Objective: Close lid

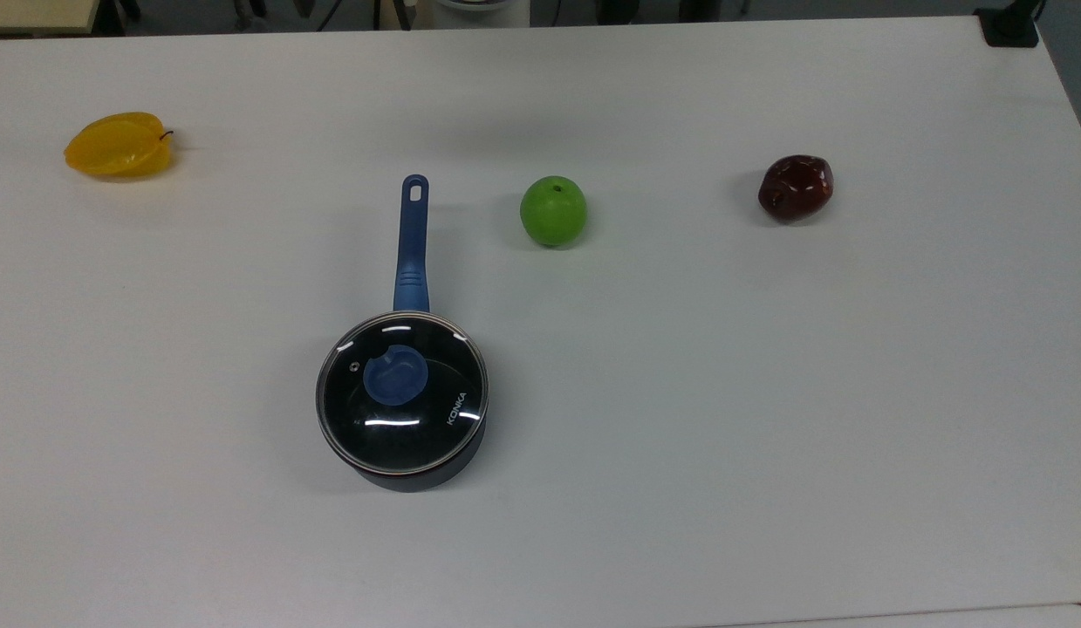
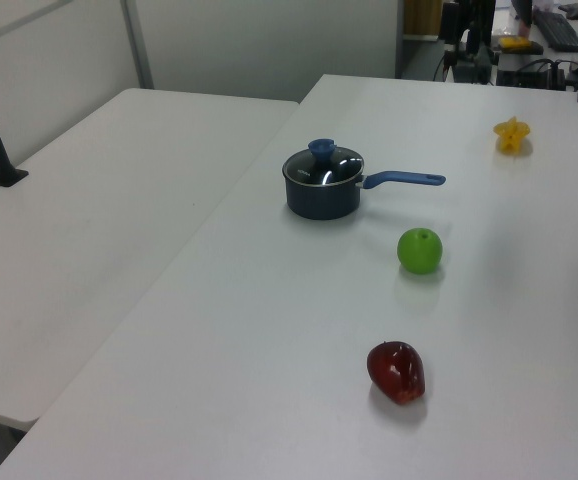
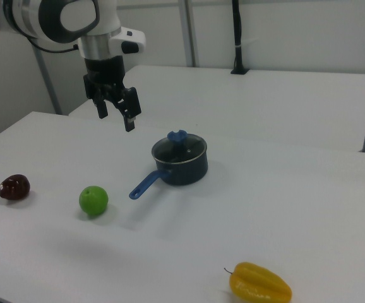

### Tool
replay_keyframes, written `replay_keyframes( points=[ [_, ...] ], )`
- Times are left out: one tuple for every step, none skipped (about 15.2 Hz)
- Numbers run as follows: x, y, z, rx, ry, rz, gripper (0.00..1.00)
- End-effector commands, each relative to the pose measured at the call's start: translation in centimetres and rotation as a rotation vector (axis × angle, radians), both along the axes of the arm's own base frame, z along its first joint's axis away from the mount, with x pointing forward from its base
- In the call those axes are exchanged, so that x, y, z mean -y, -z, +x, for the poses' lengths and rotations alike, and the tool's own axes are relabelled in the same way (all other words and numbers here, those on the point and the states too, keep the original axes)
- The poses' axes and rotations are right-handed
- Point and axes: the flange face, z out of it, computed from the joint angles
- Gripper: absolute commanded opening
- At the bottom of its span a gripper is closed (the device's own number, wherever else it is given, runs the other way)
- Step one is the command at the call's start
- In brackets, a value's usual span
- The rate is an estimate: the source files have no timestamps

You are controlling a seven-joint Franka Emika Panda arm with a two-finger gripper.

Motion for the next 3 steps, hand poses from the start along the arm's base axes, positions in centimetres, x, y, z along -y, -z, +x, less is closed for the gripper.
replay_keyframes(
  points=[
    [-0.37, -0.51, -1.16, -0.006, -0.04, 0.001, 1.0],
    [-0.74, -0.44, -1.39, -0.023, -0.044, 0.003, 1.0],
    [-1.02, -0.35, -1.64, -0.041, -0.05, 0.004, 1.0]
  ],
)
